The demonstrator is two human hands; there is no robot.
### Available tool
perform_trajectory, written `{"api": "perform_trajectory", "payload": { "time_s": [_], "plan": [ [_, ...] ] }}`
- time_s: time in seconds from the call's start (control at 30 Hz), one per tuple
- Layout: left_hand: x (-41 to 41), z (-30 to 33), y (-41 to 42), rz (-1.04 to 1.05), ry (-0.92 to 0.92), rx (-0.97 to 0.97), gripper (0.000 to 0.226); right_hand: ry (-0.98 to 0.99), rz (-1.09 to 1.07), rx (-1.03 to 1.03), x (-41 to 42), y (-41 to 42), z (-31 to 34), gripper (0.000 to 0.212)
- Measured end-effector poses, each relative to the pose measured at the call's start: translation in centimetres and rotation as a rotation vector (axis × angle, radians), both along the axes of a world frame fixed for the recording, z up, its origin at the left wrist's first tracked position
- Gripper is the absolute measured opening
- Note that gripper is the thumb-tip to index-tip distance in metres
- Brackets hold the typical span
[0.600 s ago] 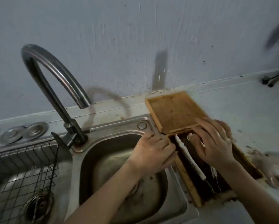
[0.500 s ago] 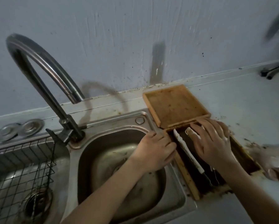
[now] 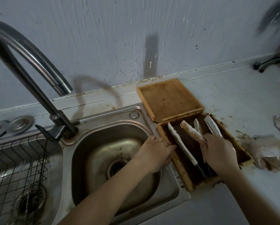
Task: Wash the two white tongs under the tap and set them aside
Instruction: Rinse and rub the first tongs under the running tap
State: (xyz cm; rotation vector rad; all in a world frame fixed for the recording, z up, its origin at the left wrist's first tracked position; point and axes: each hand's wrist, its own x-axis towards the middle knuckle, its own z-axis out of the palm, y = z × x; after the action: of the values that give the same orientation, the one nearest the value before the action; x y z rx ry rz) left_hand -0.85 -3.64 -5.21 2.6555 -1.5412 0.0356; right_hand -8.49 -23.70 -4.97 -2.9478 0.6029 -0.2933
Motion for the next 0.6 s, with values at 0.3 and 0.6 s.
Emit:
{"api": "perform_trajectory", "payload": {
  "time_s": [0.3,0.6],
  "plan": [
    [1.0,3.3,2.7,0.084,-0.083,-0.145,0.03,-0.262,-0.018,-0.007,1.6,1.1,4.6,0.015],
    [1.7,9.0,9.4,0.331,-0.185,-0.53,0.023,-0.741,0.268,0.384,5.4,9.4,10.3,0.011]
  ]
}}
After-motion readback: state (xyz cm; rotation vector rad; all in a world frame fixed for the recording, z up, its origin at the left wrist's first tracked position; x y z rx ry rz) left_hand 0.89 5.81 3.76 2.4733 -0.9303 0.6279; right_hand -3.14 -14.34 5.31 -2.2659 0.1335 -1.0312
